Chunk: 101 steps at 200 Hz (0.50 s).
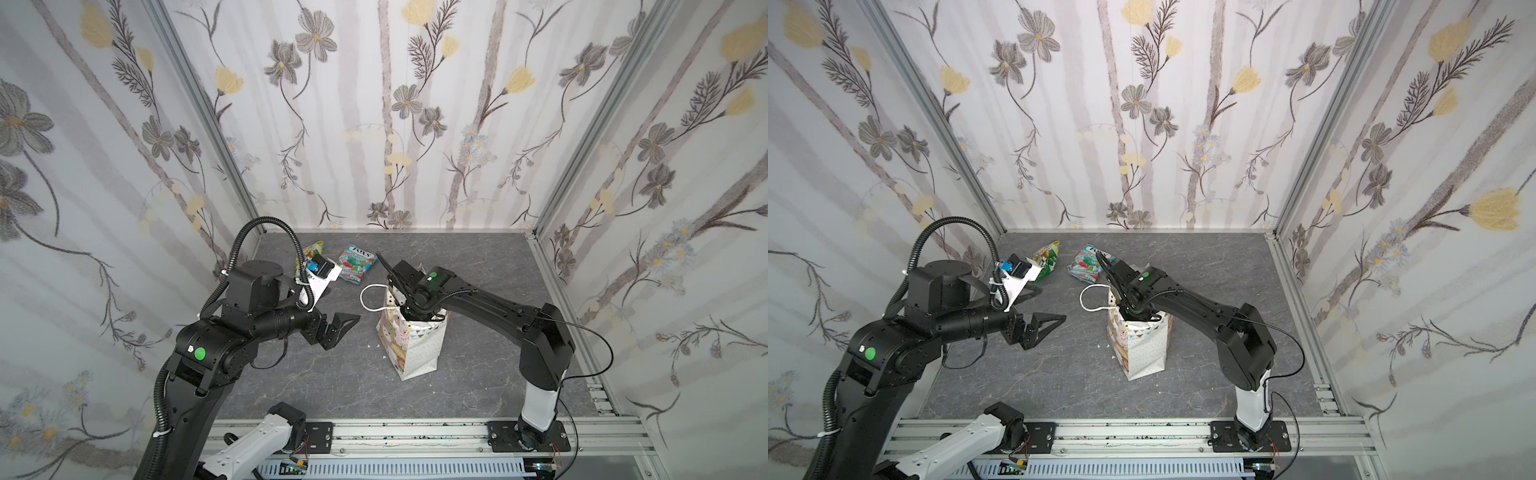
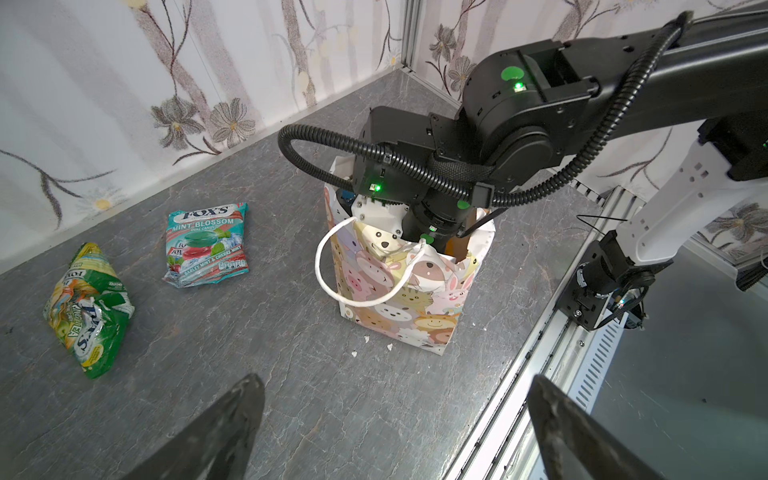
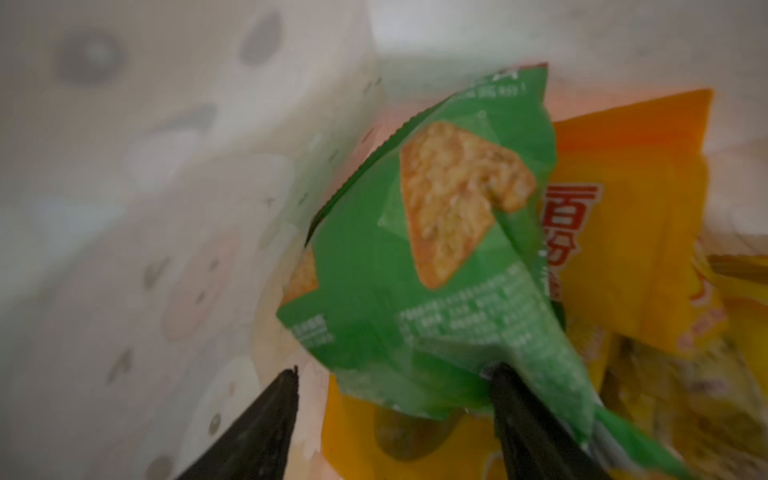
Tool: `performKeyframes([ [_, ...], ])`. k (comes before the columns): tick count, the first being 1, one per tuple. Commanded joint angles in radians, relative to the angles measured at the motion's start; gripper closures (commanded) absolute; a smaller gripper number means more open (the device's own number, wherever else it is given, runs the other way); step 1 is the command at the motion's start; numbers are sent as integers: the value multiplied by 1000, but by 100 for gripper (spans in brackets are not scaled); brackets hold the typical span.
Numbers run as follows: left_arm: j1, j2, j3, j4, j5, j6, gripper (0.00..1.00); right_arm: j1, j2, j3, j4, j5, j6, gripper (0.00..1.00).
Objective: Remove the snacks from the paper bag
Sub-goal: 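Lower the right gripper into the bag while the left gripper moves toward the bag, then grasp the green chip bag inside the paper bag with the right gripper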
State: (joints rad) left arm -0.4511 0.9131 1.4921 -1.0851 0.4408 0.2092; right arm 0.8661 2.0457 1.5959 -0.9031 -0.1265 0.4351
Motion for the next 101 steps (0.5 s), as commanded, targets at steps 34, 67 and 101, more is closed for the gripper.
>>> performKeyframes([
  [34, -1, -9, -18, 36, 1, 15, 0, 10, 63, -65, 9, -47, -4, 26],
  [67, -1, -12, -25, 38, 1, 18, 0, 10, 52, -82, 26, -42, 6, 56],
  [101, -1, -11, -32, 45, -7, 16, 0, 9, 19, -73, 37, -23, 17, 92],
])
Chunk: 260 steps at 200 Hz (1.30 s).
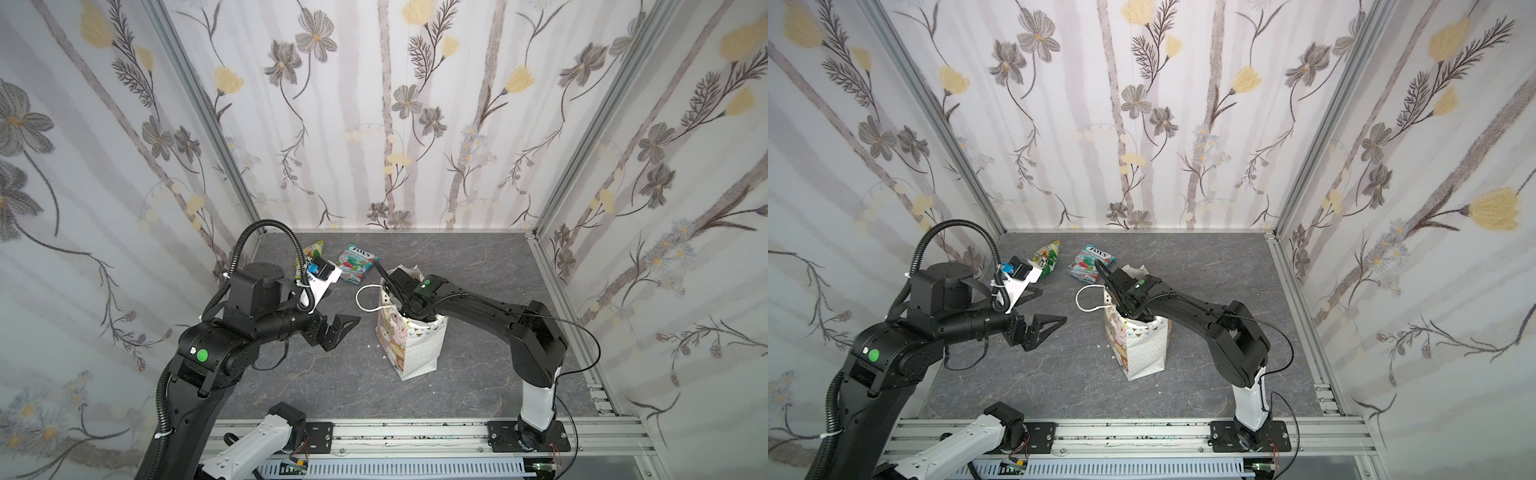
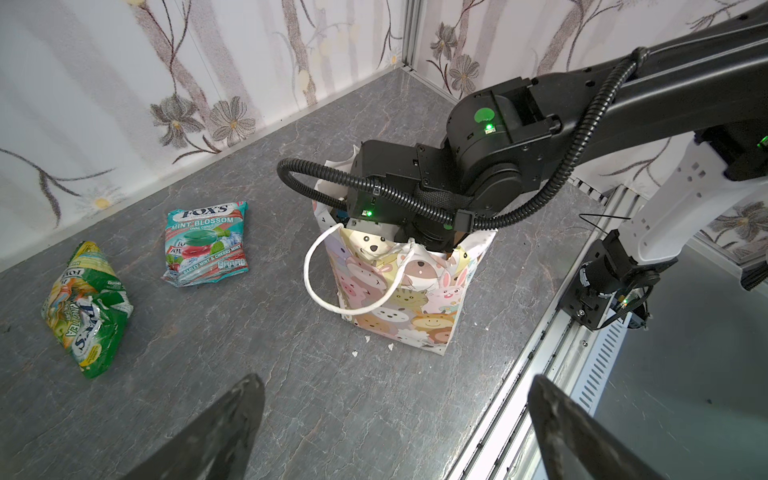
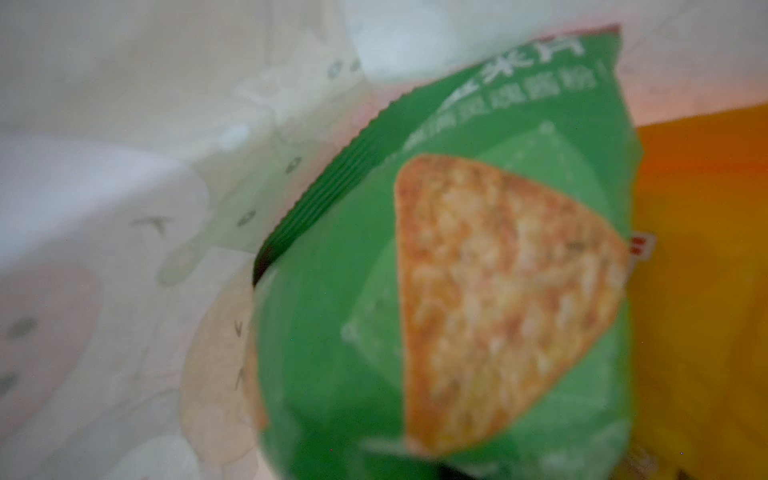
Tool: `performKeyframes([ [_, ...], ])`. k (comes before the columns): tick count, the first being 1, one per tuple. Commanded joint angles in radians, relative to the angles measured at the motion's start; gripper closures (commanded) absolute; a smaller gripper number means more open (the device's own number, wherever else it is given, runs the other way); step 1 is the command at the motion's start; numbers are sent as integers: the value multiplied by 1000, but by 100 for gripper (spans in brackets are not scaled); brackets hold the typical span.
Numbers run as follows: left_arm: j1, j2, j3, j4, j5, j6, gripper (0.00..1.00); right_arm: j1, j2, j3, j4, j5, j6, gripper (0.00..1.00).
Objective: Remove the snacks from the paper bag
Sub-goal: 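Grasp the green chip bag inside the paper bag with the right gripper, then lift the green chip bag out of the paper bag with the right gripper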
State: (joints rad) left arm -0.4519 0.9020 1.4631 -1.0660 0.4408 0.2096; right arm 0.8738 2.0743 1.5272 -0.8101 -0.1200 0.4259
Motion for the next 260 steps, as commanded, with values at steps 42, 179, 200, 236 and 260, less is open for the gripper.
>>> performKeyframes([
  [42, -1, -1, -3, 37, -12, 8, 0, 0, -54, 8, -51, -7, 40, 100],
  [179, -2, 2, -28, 60, -6, -9, 0, -16, -136, 83, -68, 13, 64, 100],
  [200, -2, 0, -24, 63, -6, -15, 0, -19, -153, 93, -70, 22, 67, 100],
  [236, -2, -4, -24, 66, -2, -26, 0, -23, -180, 115, -77, 36, 77, 100],
  [260, -1, -5, -23, 70, 9, -31, 0, -26, -199, 129, -77, 43, 82, 100],
])
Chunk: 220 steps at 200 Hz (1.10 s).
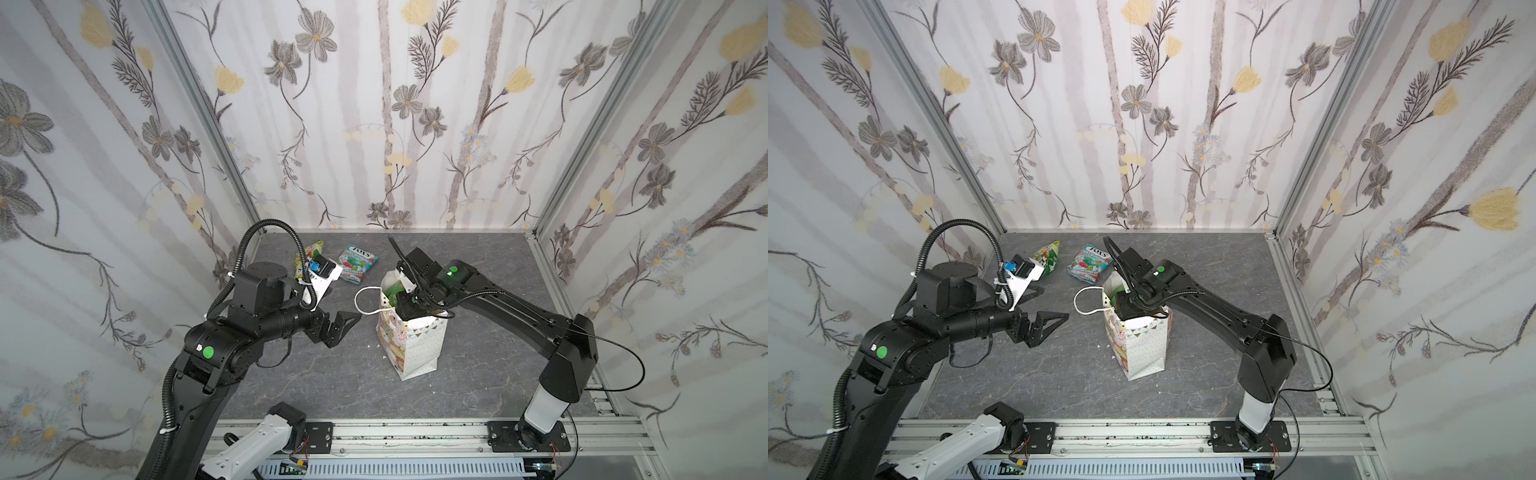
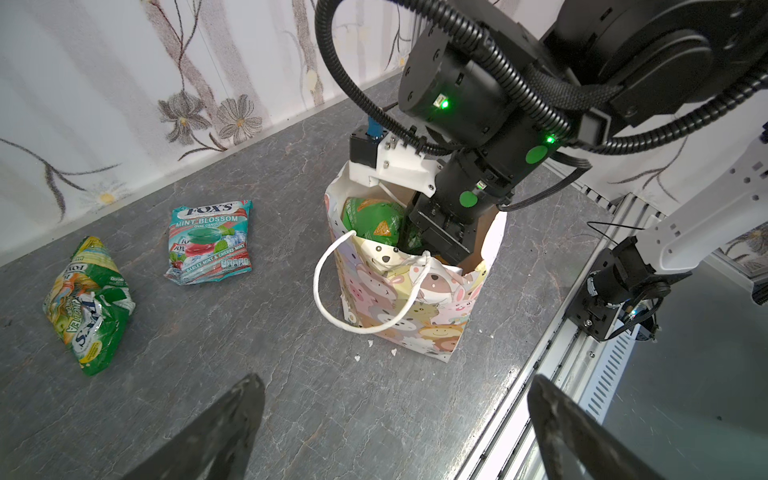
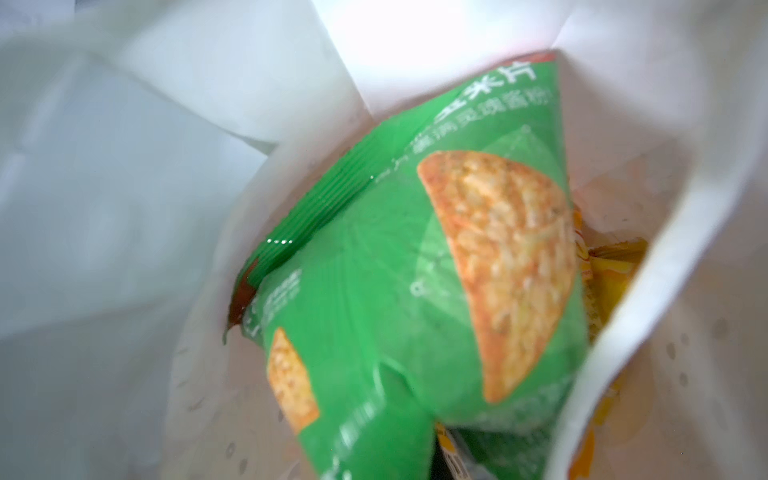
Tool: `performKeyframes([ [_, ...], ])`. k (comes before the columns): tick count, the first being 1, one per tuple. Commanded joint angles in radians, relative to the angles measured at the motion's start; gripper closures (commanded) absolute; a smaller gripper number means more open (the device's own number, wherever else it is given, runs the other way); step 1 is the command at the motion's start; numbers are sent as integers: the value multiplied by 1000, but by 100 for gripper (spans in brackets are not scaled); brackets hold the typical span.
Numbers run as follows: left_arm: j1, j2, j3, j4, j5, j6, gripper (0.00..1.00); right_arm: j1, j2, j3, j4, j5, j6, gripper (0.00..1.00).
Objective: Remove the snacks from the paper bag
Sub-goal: 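Lift the green chip bag out of the paper bag with the right gripper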
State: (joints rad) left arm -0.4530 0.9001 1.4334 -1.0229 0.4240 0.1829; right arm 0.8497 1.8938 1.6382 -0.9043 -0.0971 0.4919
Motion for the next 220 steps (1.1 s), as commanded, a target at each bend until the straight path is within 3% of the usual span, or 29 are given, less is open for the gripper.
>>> performKeyframes([
  [1, 0, -3, 7, 27, 26, -4, 0, -1, -20, 19, 17, 20, 16, 100],
  [160, -1, -3, 13, 50, 47, -24, 0, -9, -123, 124, 29, 63, 39, 100],
  [188, -1, -4, 11, 118, 58, -93, 0, -10, -156, 154, 45, 88, 35, 100],
  [220, -1, -8, -16, 270, 67, -261, 0, -14, -209, 168, 95, 104, 28, 100],
])
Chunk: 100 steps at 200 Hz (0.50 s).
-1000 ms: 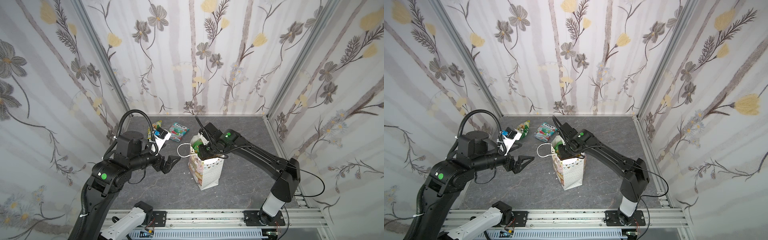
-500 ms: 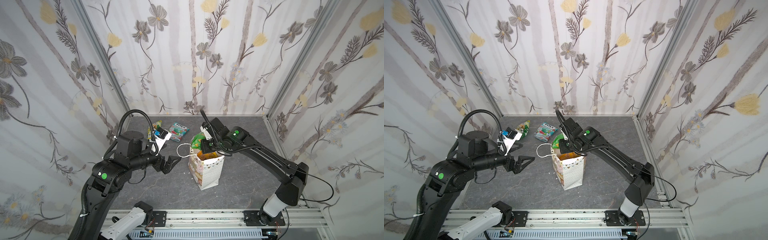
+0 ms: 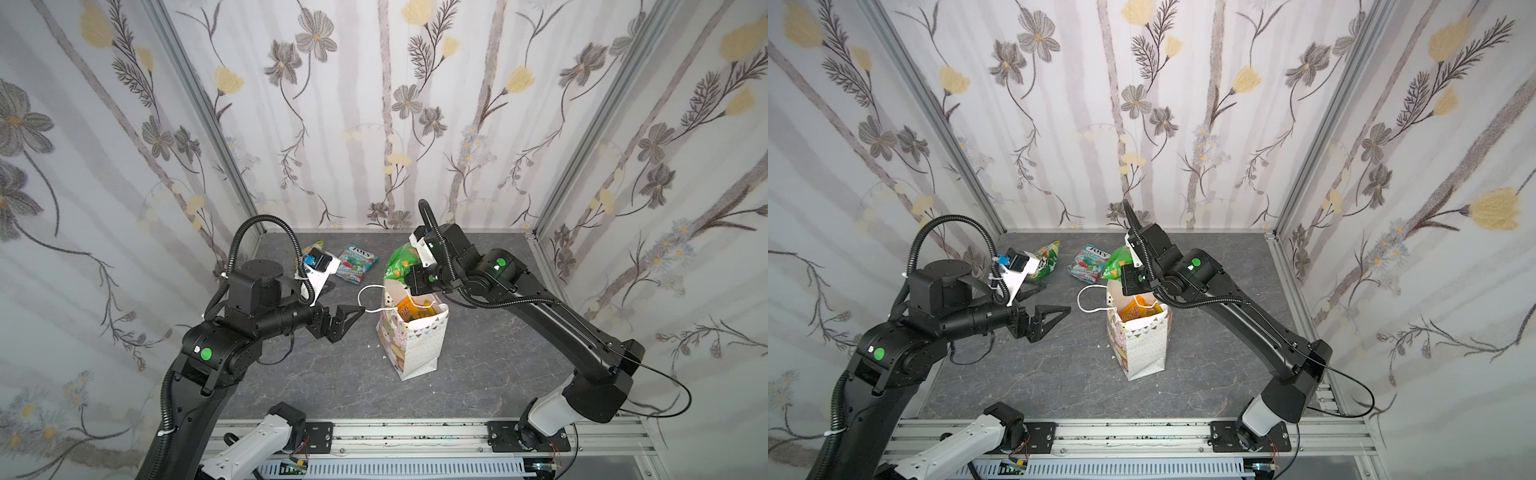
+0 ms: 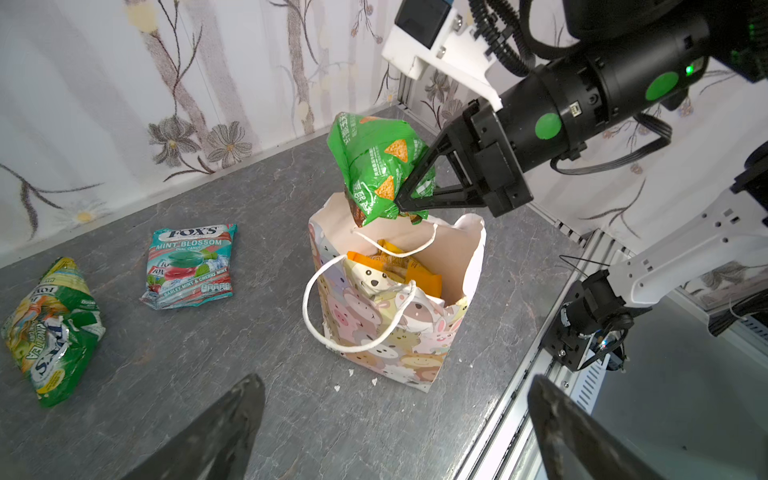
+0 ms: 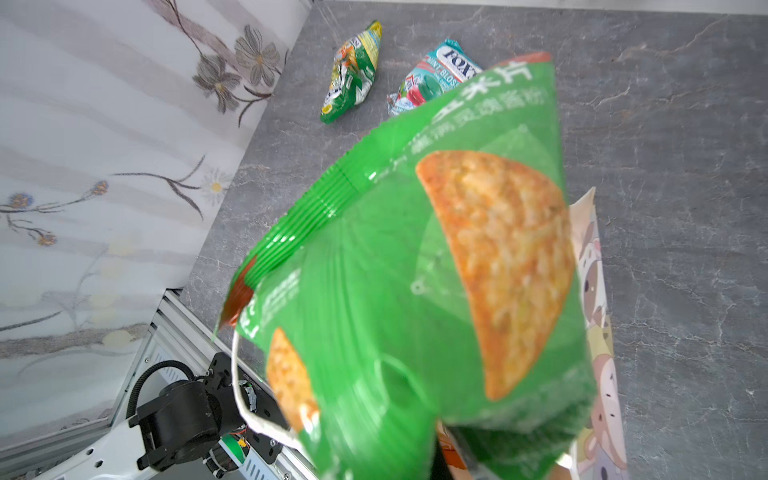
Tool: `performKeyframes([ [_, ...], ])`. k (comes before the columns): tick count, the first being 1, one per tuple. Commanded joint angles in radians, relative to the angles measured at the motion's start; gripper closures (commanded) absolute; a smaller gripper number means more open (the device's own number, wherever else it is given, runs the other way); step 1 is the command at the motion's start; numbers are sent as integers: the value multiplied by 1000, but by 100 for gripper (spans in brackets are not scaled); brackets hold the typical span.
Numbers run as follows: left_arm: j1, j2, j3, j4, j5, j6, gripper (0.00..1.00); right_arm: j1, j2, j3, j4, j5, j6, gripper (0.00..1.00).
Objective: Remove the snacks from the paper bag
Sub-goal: 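Lift the green chip bag out of the paper bag with the right gripper, then pass the green chip bag from the right gripper to the left gripper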
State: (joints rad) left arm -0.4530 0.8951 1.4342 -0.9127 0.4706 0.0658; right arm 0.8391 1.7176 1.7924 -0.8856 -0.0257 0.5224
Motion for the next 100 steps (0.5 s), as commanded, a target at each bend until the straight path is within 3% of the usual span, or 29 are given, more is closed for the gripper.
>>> performKeyframes([
  [1, -2, -4, -18, 166, 21, -150, 0, -3, -35, 14, 78, 34, -3, 100],
  [54, 0, 39, -72, 534, 21, -594, 0, 1, -152, -44, 285, 77, -107, 100],
  [100, 0, 155, -34, 706, 91, -812, 0, 28, -175, -81, 402, 25, -182, 100],
])
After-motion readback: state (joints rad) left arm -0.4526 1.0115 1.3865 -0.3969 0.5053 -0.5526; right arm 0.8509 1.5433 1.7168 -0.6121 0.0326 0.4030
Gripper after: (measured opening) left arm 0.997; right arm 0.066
